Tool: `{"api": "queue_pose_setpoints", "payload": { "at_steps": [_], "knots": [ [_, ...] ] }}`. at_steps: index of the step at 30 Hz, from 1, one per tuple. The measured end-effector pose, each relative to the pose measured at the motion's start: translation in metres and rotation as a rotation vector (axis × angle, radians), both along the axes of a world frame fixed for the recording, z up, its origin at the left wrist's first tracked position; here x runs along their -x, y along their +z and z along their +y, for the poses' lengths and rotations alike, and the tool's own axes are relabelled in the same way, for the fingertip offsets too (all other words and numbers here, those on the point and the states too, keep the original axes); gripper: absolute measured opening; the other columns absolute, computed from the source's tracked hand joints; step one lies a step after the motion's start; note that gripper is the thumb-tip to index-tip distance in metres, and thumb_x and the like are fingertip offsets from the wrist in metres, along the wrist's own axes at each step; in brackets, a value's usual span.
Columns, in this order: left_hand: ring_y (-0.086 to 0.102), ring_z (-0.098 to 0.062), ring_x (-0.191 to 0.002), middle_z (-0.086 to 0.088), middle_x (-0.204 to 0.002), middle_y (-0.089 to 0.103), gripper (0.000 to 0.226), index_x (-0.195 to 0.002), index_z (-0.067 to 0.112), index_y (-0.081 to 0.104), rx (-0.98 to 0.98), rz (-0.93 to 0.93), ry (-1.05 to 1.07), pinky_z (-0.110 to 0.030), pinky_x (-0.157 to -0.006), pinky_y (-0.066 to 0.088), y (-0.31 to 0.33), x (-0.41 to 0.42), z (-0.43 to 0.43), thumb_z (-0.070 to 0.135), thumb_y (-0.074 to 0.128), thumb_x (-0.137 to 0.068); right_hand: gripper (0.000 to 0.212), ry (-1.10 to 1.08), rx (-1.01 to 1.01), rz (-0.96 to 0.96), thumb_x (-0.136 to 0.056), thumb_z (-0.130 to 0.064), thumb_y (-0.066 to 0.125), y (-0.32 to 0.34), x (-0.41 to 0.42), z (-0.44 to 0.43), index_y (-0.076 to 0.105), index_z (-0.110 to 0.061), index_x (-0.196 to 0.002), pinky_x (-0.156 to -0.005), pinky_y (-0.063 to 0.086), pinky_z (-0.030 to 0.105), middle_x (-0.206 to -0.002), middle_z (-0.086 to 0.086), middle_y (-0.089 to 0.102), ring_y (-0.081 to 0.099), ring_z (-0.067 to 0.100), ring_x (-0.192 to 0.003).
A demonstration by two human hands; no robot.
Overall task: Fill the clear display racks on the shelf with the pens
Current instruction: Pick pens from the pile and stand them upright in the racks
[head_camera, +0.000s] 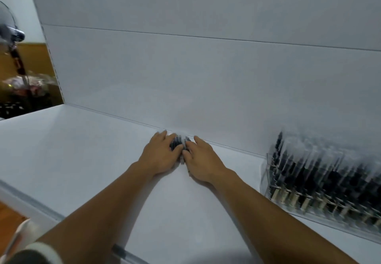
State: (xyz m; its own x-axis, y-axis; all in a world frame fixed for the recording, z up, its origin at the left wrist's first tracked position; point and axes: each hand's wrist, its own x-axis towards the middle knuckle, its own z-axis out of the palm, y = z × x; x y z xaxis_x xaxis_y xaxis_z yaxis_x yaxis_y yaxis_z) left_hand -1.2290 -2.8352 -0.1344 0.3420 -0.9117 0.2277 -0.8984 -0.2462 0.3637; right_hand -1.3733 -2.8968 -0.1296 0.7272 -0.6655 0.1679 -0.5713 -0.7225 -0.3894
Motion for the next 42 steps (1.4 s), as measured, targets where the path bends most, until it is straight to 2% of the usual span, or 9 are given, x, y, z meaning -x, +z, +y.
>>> {"api": "queue_pose_setpoints", "payload": {
  "at_steps": [4, 7, 14, 19, 25, 29, 35, 39, 42],
  "knots": [
    [0.038, -0.049, -0.131, -0.034, -0.144, 0.038, 0.056, -0.125, -0.011, 0.052, -0.069, -0.166, -0.205, -0.060, -0.110, 0.025, -0.008, 0.000, -0.009, 0.029, 0.021, -0.100, 0.052, -0.007, -0.007, 0.092, -0.106, -0.034, 0.016, -0.019, -0.012, -0.011, 0.021, -0.019, -0.155, -0.121, 0.011, 0.043, -0.162, 0.004, 0.019, 0.015, 0.019, -0.149],
    [0.037, -0.055, -0.130, -0.037, -0.143, 0.036, 0.045, -0.122, -0.018, 0.051, -0.149, -0.224, -0.236, -0.065, -0.109, 0.021, -0.011, -0.001, -0.010, 0.019, 0.036, -0.101, 0.053, -0.003, -0.014, 0.121, -0.105, -0.034, 0.013, -0.021, -0.010, -0.010, 0.014, -0.019, -0.156, -0.122, 0.006, 0.044, -0.163, 0.003, 0.013, 0.008, 0.017, -0.150],
    [0.005, -0.015, -0.149, -0.002, -0.160, 0.015, 0.048, -0.152, 0.015, 0.025, -0.018, -0.078, -0.262, -0.023, -0.118, -0.010, -0.014, 0.018, 0.007, 0.028, 0.027, -0.105, 0.055, -0.067, -0.026, 0.211, -0.105, -0.034, 0.015, -0.013, 0.028, 0.032, 0.011, -0.012, -0.156, -0.121, 0.007, 0.047, -0.163, 0.007, 0.011, 0.010, 0.021, -0.149],
    [-0.033, 0.018, -0.118, 0.022, -0.144, -0.008, 0.048, -0.152, 0.021, 0.008, -0.052, -0.065, -0.432, 0.002, -0.094, -0.023, -0.016, 0.049, 0.041, 0.030, 0.019, -0.106, 0.059, -0.062, 0.027, 0.280, -0.103, -0.045, 0.021, -0.004, 0.079, 0.069, 0.017, -0.014, -0.154, -0.117, 0.019, 0.046, -0.158, 0.006, 0.024, 0.023, 0.024, -0.143],
    [-0.013, 0.003, -0.144, 0.018, -0.159, 0.001, 0.051, -0.151, 0.034, 0.011, -0.130, 0.052, -0.453, -0.017, -0.115, -0.005, -0.013, 0.075, 0.069, 0.043, 0.022, -0.103, 0.060, -0.045, 0.097, 0.244, -0.101, -0.055, 0.019, 0.004, 0.122, 0.102, 0.034, -0.018, -0.146, -0.107, 0.029, 0.040, -0.142, 0.005, 0.047, 0.040, 0.024, -0.129],
    [-0.005, 0.003, -0.145, 0.017, -0.159, 0.009, 0.050, -0.151, 0.036, 0.021, -0.101, 0.095, -0.425, -0.018, -0.115, -0.001, -0.006, 0.080, 0.076, 0.044, 0.029, -0.102, 0.033, -0.064, 0.162, 0.106, -0.100, -0.054, 0.029, 0.007, 0.140, 0.105, 0.053, -0.030, -0.100, -0.080, 0.034, 0.036, -0.107, -0.006, 0.062, 0.052, 0.022, -0.102],
    [0.024, 0.001, -0.140, 0.012, -0.154, 0.031, 0.041, -0.143, 0.027, 0.045, 0.036, 0.216, -0.325, -0.022, -0.117, 0.015, -0.003, 0.076, 0.077, 0.034, 0.041, -0.102, 0.027, -0.050, 0.094, -0.076, -0.096, -0.050, 0.048, -0.002, 0.151, 0.095, 0.063, -0.038, -0.115, -0.075, 0.039, 0.026, -0.100, -0.014, 0.057, 0.051, 0.010, -0.094],
    [0.056, -0.003, -0.109, 0.010, -0.129, 0.055, 0.037, -0.130, 0.026, 0.056, 0.124, 0.248, -0.073, -0.025, -0.096, 0.044, 0.002, 0.061, 0.076, 0.036, 0.055, -0.095, 0.020, -0.013, 0.023, -0.117, -0.093, -0.052, 0.050, -0.004, 0.149, 0.096, 0.061, -0.037, -0.088, -0.060, 0.036, 0.023, -0.080, -0.014, 0.055, 0.052, 0.005, -0.073],
    [0.058, -0.004, -0.090, 0.014, -0.103, 0.062, 0.037, -0.120, 0.026, 0.062, 0.012, 0.199, 0.057, -0.019, -0.074, 0.039, 0.012, 0.055, 0.072, 0.045, 0.062, -0.088, 0.025, -0.030, 0.017, -0.133, -0.091, -0.052, 0.054, -0.005, 0.148, 0.096, 0.056, -0.032, -0.076, -0.053, 0.033, 0.022, -0.063, -0.015, 0.054, 0.052, 0.003, -0.062]
  ]
}}
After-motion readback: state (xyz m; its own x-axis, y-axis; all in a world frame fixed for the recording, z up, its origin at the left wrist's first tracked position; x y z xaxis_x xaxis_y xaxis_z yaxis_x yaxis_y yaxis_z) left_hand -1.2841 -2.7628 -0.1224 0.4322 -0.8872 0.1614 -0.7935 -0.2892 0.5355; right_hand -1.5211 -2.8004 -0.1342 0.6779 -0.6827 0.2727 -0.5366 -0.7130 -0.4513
